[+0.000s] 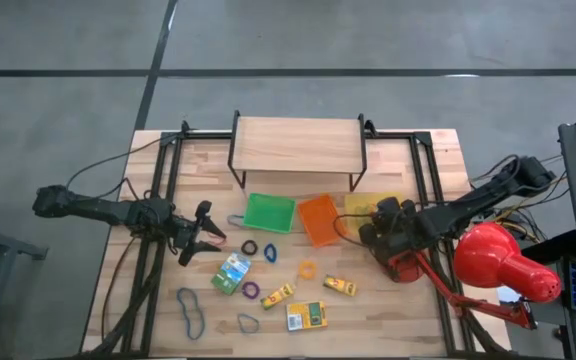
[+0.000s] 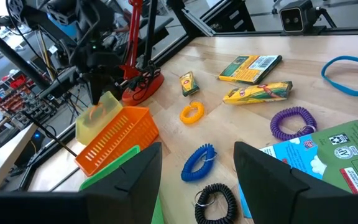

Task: Pick & Place Office Desk Supplies
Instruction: Put the orange rubber band into the yellow bin, then put the top blue rubber band into the yellow bin

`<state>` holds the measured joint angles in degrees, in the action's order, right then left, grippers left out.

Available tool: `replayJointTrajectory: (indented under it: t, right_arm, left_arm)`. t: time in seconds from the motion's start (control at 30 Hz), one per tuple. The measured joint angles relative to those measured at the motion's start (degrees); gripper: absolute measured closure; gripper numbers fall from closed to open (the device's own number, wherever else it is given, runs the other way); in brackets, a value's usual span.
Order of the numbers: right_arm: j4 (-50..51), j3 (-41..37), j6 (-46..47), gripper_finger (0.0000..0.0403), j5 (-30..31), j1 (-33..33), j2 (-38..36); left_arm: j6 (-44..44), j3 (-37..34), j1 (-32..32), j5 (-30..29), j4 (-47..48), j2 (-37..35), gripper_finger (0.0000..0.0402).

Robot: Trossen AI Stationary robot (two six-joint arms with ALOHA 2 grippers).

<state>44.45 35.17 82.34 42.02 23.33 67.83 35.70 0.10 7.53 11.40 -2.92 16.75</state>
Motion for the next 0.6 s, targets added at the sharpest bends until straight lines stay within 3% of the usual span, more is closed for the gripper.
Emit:
replayJointTrajectory:
  t: [0.17,0.6]
  right_arm:
    - [-1.13,-0.17,-0.26,0.0385,0.02,0.00,-0.26]
    - [-1.40,-0.37,-2.58,0.0293,0.06,0.00,-0.21]
  left_arm:
    - [0.00,0.00,0.02,-0.02,0.00,0.00,0.0197]
    - [0.00,0.00,0.02,0.00,-0.02,0.00,0.0197]
